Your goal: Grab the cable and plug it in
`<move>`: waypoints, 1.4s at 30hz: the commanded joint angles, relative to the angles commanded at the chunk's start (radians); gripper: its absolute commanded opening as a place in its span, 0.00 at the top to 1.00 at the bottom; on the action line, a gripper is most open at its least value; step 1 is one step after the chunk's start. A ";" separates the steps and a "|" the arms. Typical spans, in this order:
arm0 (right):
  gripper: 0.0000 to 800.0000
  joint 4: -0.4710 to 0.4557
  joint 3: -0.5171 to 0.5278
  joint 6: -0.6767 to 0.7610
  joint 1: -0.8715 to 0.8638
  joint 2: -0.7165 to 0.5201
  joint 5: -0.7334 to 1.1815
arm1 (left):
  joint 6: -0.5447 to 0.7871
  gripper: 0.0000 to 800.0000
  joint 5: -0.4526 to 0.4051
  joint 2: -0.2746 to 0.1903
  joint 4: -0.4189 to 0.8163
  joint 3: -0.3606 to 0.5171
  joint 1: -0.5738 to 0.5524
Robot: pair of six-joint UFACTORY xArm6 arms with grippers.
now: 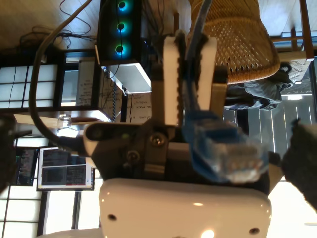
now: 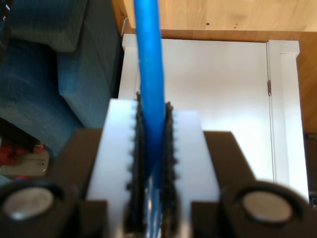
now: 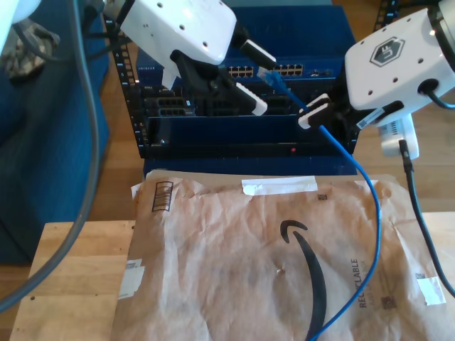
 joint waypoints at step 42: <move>0.99 0.000 -0.003 0.000 0.002 0.000 0.002 | 0.025 0.51 -0.008 0.000 -0.072 0.034 0.035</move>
